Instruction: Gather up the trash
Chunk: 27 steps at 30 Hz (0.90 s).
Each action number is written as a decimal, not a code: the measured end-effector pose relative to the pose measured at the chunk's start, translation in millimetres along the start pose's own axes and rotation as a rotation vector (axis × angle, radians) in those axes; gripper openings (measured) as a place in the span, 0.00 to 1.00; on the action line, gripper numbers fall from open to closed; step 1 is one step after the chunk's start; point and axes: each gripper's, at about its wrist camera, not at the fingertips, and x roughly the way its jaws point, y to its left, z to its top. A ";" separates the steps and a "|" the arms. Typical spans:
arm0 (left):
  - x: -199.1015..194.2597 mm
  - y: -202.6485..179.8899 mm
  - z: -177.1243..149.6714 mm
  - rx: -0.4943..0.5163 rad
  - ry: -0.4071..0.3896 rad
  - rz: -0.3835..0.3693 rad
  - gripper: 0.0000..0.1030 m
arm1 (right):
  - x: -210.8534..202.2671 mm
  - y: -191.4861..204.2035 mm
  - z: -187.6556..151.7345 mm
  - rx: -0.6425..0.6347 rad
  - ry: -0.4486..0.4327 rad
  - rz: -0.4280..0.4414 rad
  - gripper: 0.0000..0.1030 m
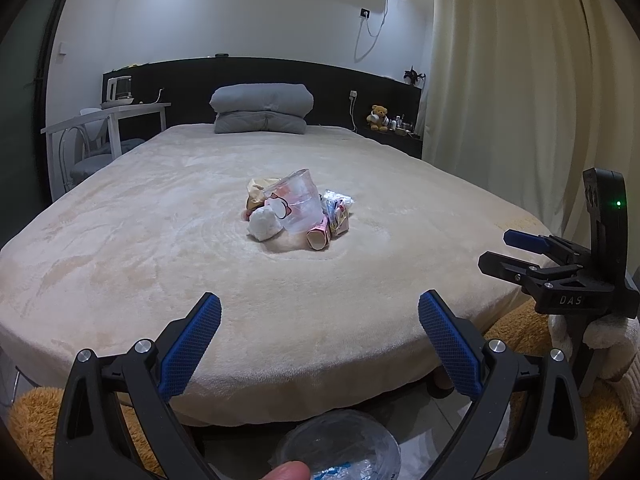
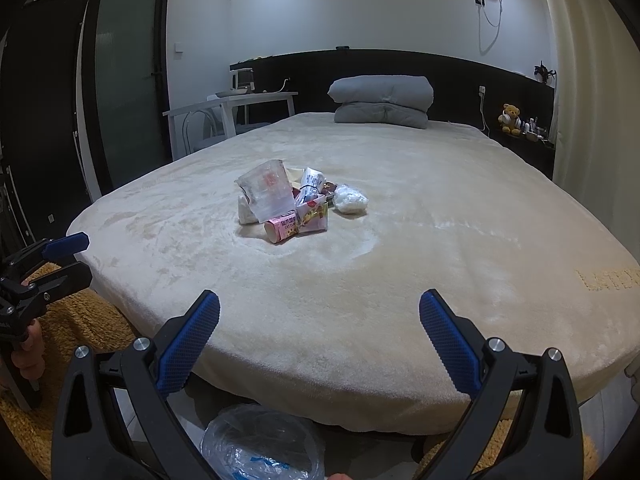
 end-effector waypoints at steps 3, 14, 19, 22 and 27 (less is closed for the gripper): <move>0.8 -1.3 0.5 0.002 0.003 0.006 0.94 | -0.4 0.3 0.5 0.007 -0.002 -0.004 0.96; 1.7 0.3 1.8 0.002 -0.001 0.006 0.94 | -3.0 -1.1 -1.2 0.009 -0.006 0.002 0.96; 3.5 -0.8 1.5 0.006 0.003 -0.003 0.94 | -4.1 -1.0 0.5 0.008 -0.005 0.015 0.96; 5.1 0.3 2.3 0.003 0.006 -0.006 0.94 | -2.7 -1.7 1.3 0.014 -0.003 0.018 0.96; 8.7 0.1 2.5 0.002 0.012 -0.011 0.94 | -0.2 -0.2 2.4 0.005 0.004 0.023 0.96</move>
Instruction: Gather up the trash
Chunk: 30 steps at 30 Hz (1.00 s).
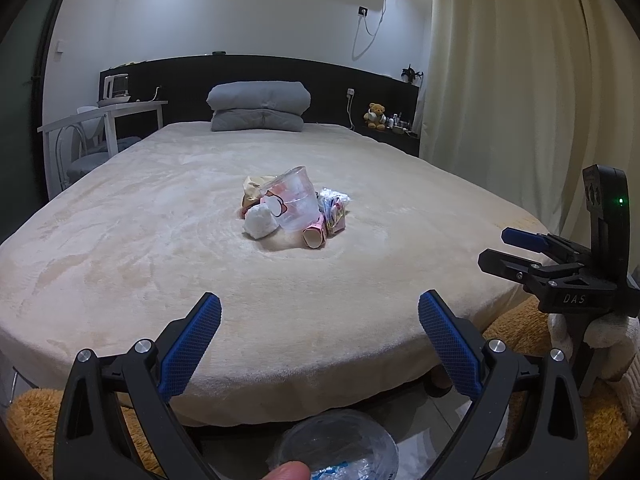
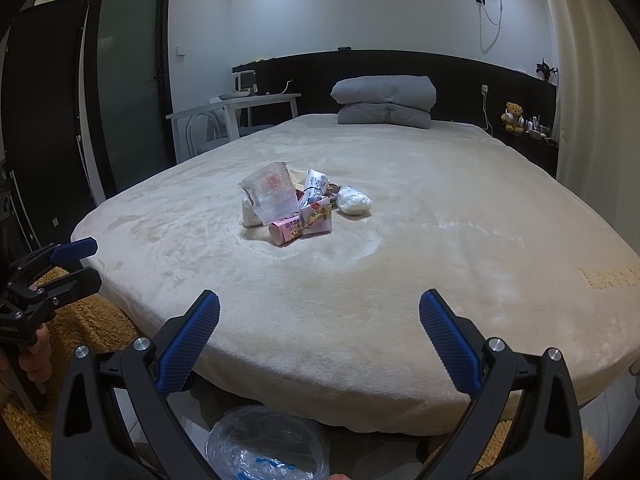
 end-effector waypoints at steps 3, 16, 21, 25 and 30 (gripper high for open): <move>1.3 -1.5 -0.6 0.006 0.005 -0.002 0.94 | 1.6 1.1 -0.1 -0.003 0.003 0.002 0.96; 1.8 -2.3 -1.5 0.000 0.005 -0.006 0.94 | 2.7 0.6 -0.4 -0.002 0.003 0.000 0.96; 0.8 -0.2 -0.6 -0.009 0.004 -0.014 0.94 | 2.2 -2.7 -1.2 0.019 0.000 0.006 0.96; -0.5 5.5 0.5 -0.037 0.000 -0.028 0.94 | 2.8 -9.5 0.3 0.052 0.008 0.027 0.96; 0.9 15.4 6.5 -0.080 -0.001 -0.053 0.94 | 3.3 -15.9 11.8 0.064 -0.007 0.056 0.96</move>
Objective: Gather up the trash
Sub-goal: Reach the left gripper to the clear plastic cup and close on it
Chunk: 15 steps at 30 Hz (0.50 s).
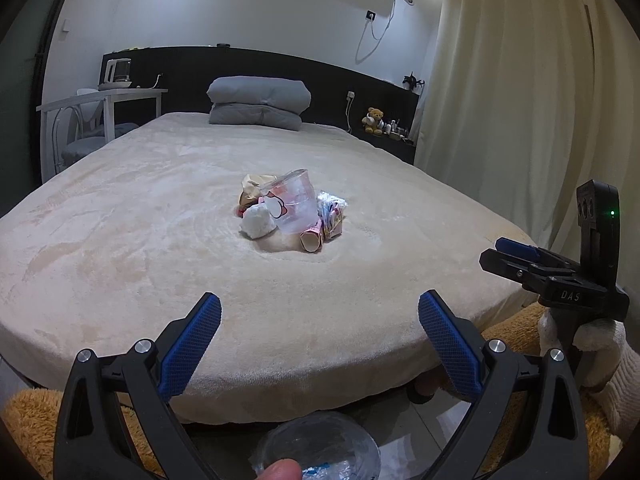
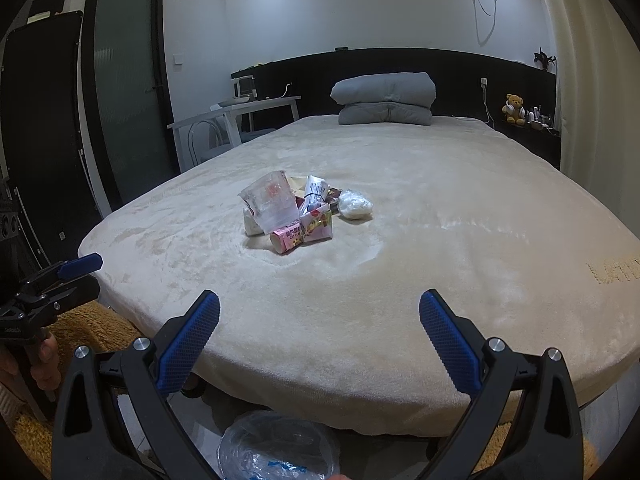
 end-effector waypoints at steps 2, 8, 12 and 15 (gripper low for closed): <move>2.9 5.2 4.8 -0.017 0.004 -0.014 0.94 | 6.0 -5.4 6.8 0.017 0.011 0.024 0.96; 23.8 24.0 27.2 -0.071 0.039 -0.036 0.94 | 48.9 -29.9 27.7 0.108 0.084 0.085 0.96; 47.4 36.2 41.7 -0.117 0.091 -0.095 0.94 | 82.7 -40.8 43.7 0.118 0.117 0.095 0.96; 68.3 45.6 53.8 -0.146 0.118 -0.124 0.94 | 110.8 -45.5 54.1 0.106 0.151 0.111 0.96</move>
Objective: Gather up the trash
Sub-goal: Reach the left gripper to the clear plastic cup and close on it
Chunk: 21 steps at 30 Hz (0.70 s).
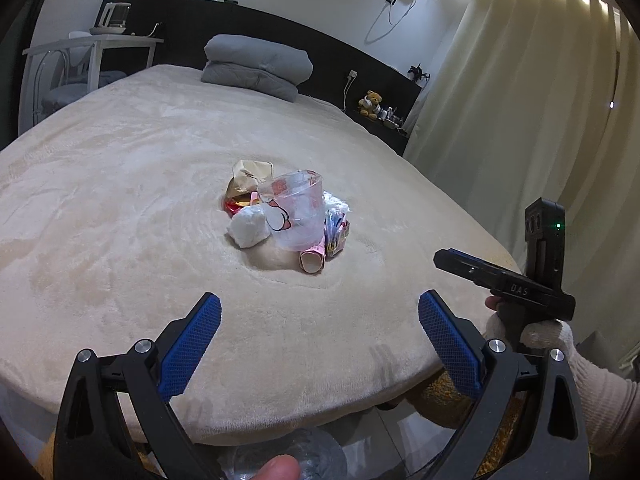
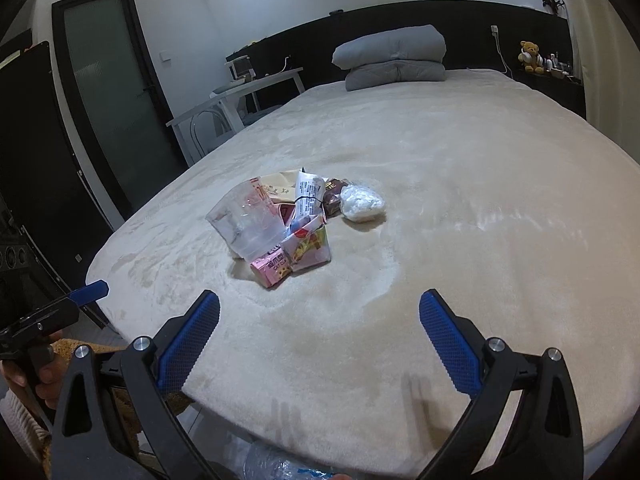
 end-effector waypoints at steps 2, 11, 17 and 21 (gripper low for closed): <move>11.8 7.1 11.9 -0.011 0.005 -0.017 0.94 | 16.3 -2.5 9.5 -0.012 0.026 0.023 0.96; 80.9 33.6 55.9 -0.033 0.094 -0.035 0.94 | 79.0 -6.8 27.4 -0.137 0.138 0.074 0.96; 116.2 29.3 70.4 0.071 0.107 -0.056 0.94 | 104.4 0.0 33.3 -0.200 0.167 0.145 0.95; 132.6 35.2 74.1 0.100 0.108 -0.068 0.94 | 121.6 -2.2 37.9 -0.214 0.185 0.170 0.91</move>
